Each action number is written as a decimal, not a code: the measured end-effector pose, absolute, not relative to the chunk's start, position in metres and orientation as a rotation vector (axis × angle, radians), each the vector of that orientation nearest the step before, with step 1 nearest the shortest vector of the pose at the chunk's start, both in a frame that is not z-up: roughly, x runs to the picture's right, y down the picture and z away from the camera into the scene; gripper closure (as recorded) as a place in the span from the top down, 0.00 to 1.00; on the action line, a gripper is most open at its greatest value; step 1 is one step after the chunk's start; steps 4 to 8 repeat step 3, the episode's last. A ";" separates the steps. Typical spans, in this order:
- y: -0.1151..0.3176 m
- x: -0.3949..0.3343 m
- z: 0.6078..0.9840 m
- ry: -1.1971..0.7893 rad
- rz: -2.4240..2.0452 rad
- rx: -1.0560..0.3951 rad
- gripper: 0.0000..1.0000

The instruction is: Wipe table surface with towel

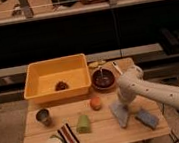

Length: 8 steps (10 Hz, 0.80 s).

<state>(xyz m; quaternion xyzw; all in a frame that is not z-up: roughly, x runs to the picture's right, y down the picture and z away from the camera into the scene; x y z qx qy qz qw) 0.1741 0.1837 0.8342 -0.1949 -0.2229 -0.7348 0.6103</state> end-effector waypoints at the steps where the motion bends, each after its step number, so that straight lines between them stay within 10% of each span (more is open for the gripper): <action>1: 0.183 0.161 0.833 -0.519 -1.712 -0.441 0.10; 8: 0.185 0.121 0.828 -0.543 -1.777 -0.401 0.10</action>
